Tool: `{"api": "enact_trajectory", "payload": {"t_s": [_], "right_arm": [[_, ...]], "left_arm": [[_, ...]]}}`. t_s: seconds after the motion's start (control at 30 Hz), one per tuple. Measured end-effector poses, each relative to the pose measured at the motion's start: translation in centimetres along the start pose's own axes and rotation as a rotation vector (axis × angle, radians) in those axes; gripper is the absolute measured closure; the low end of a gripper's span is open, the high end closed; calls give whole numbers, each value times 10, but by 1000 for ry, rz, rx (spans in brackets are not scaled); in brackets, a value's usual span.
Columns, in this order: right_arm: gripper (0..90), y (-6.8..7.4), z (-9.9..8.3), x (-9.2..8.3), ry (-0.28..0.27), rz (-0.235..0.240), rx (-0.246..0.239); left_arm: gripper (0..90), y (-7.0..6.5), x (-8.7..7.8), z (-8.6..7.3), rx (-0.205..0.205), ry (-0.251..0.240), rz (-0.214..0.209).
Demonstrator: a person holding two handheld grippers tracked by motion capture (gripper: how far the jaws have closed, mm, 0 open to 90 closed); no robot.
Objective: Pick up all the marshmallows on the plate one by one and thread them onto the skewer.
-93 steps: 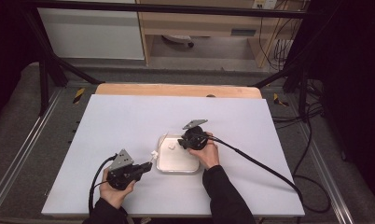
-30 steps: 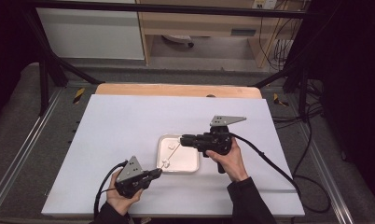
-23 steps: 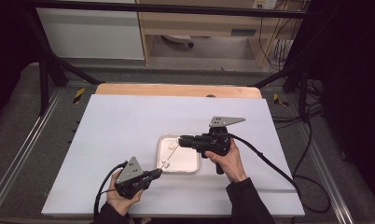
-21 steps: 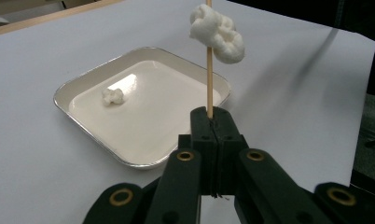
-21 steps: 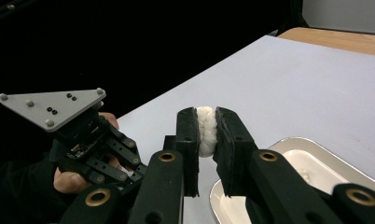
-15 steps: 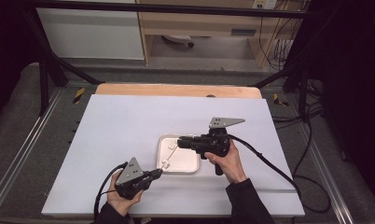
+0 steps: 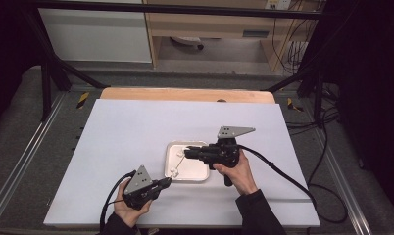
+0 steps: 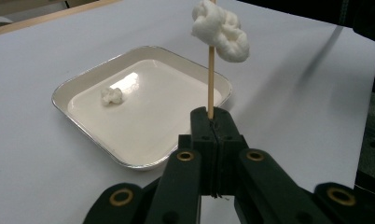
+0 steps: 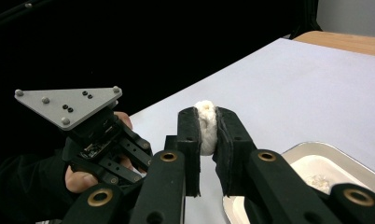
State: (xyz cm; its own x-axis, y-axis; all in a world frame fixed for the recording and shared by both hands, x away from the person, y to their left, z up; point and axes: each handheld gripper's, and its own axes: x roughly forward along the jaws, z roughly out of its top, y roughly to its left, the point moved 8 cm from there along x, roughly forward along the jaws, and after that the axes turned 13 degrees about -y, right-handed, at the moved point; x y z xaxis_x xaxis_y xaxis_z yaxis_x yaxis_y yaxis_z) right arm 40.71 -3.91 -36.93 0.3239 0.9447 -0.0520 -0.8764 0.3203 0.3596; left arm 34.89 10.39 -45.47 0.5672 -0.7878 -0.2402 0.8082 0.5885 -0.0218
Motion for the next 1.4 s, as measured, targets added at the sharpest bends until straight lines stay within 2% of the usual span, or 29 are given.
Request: {"api": "enact_trajectory", "payload": {"t_s": [0.73, 1.4], "right_arm": [[815, 5, -6, 2, 3, 24, 0], [820, 6, -10, 3, 10, 18, -16]], "left_arm": [[891, -2, 1, 1, 1, -4, 0], [890, -2, 1, 3, 9, -9, 4]]}}
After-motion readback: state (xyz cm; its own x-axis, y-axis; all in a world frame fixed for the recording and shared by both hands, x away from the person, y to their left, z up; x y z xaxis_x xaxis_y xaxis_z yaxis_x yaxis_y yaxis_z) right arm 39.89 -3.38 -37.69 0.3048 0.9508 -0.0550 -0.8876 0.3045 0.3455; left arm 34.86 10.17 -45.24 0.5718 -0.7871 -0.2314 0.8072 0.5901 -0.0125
